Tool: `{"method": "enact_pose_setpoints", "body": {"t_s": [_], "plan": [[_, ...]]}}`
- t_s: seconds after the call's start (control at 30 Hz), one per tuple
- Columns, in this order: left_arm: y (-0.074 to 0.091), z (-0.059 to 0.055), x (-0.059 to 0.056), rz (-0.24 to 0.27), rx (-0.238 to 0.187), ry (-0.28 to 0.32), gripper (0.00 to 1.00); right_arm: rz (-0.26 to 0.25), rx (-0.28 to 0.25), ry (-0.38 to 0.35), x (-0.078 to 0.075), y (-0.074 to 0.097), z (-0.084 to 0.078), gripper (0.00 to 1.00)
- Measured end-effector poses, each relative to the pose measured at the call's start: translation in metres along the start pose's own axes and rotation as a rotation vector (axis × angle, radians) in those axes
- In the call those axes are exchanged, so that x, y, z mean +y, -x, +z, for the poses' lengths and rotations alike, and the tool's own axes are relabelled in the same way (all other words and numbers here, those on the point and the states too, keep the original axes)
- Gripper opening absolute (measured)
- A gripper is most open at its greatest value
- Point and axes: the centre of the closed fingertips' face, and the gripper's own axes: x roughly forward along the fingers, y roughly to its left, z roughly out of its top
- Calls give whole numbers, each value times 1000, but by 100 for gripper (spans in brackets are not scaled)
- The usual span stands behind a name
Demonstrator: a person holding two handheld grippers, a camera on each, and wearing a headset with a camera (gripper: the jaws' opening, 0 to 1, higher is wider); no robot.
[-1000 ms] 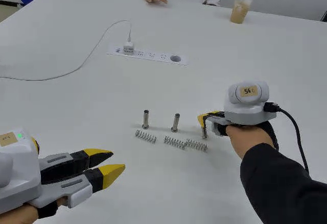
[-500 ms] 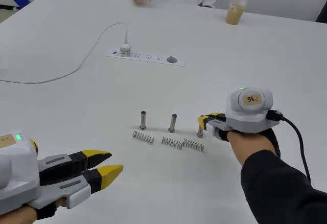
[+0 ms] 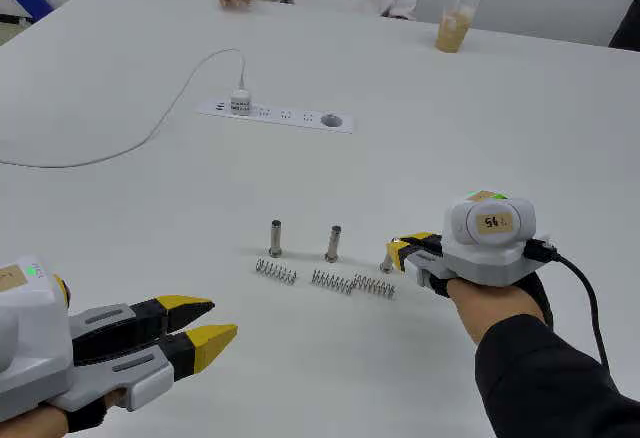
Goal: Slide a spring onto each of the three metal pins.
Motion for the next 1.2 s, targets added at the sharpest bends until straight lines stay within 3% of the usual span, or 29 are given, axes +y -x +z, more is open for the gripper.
{"method": "enact_pose_setpoints", "body": {"t_s": [0.57, 0.83, 1.2], "plan": [[0, 0, -1, -4, 2, -1, 24, 7, 9, 12, -1, 2, -1, 12], [0, 0, -1, -5, 0, -1, 24, 5, -4, 11, -4, 14, 0, 13], [0, 1, 0, -1, -5, 0, 25, 55, -26, 39, 7, 31, 5, 13]]}}
